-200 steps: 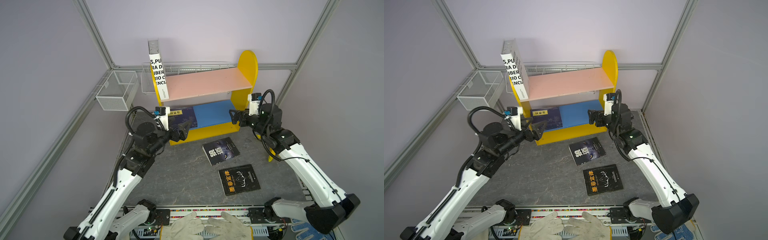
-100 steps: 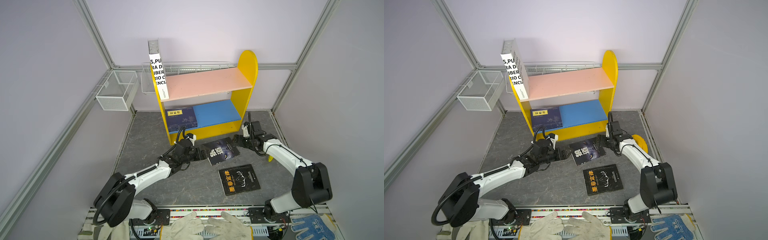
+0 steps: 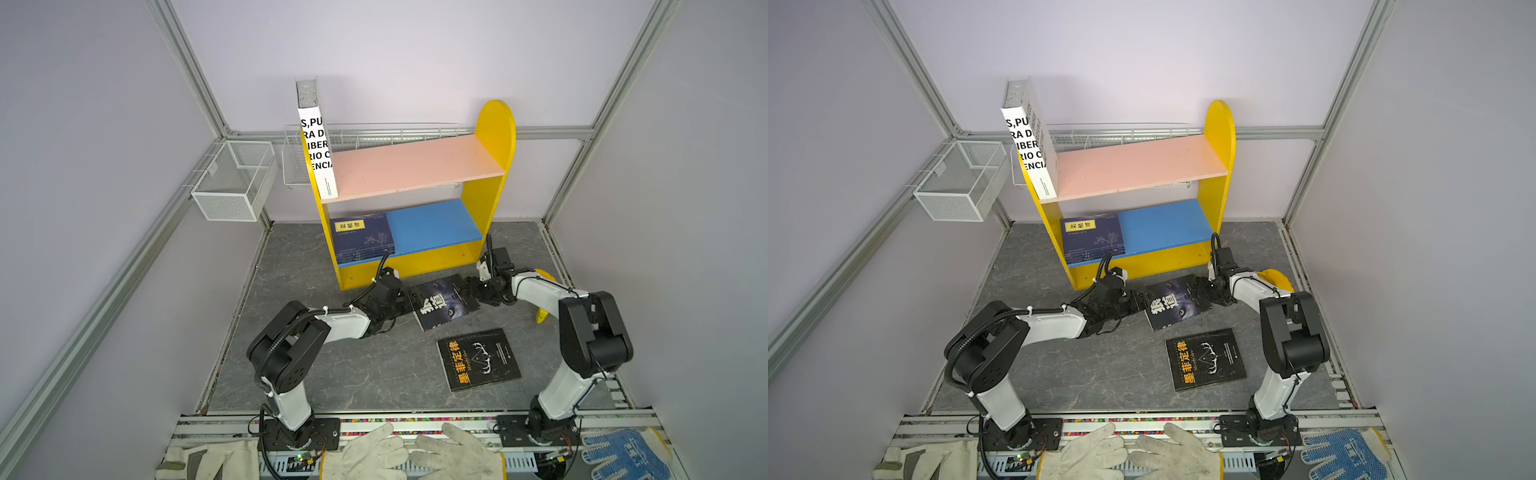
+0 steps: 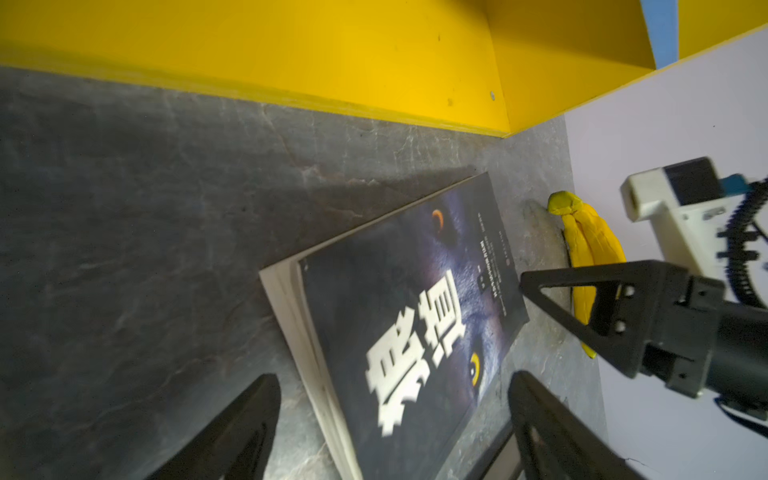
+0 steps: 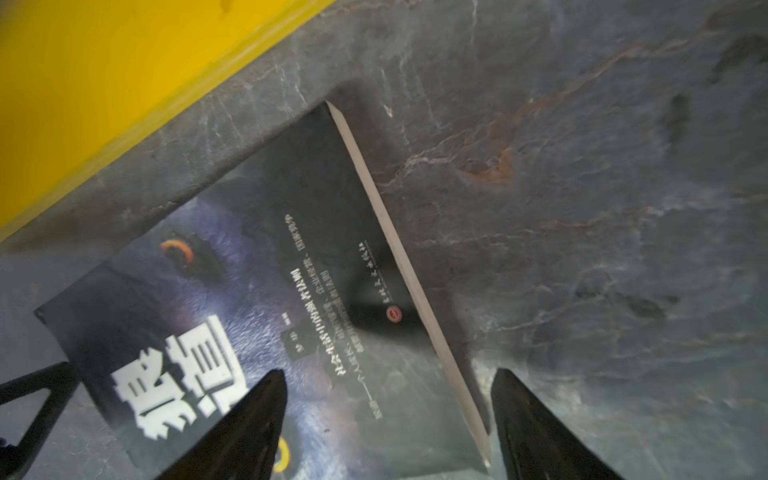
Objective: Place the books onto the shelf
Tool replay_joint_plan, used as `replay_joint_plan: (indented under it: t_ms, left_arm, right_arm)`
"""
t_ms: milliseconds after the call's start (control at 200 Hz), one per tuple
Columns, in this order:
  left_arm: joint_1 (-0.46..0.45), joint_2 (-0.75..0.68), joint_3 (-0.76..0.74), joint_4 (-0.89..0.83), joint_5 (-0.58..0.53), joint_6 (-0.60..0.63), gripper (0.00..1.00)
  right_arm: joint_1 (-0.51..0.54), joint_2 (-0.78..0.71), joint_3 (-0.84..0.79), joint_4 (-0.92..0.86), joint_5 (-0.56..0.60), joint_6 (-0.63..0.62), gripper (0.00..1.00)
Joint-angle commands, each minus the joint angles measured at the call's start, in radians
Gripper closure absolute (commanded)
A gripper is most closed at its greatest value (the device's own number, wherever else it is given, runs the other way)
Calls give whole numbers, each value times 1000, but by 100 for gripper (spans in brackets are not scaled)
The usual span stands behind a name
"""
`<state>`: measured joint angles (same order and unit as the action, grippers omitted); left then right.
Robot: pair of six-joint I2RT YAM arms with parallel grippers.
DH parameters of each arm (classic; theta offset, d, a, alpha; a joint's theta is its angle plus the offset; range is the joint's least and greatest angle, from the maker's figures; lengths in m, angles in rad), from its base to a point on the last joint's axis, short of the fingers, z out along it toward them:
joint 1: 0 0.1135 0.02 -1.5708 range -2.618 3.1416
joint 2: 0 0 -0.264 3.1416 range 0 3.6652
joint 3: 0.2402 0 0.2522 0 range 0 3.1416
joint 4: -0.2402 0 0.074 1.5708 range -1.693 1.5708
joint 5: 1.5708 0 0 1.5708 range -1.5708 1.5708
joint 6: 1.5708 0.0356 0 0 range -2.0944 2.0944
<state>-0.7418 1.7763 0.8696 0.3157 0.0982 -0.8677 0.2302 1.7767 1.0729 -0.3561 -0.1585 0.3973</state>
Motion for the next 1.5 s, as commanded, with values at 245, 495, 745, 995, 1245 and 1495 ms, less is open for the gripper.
replay_joint_plan:
  t_ms: [245,495,745,995,1245,1495]
  left_arm:
    - [-6,123,140,0,-52,-27,15]
    - [-7,139,184,16,-37,-28,19]
    - [-14,89,192,-37,-69,15,25]
    - [-25,43,183,-102,-125,78,44]
    - [-25,38,200,-111,-119,95,77]
    - [-22,7,265,-162,-96,92,98]
  right_arm:
    - [-2,65,12,67,-148,21,28]
    - [16,65,-1,92,-199,38,33]
    - [25,72,1,89,-194,38,35]
    - [24,52,18,68,-210,20,34]
    - [-6,-42,30,65,-302,29,23]
    - [-99,-166,-48,48,-410,107,12]
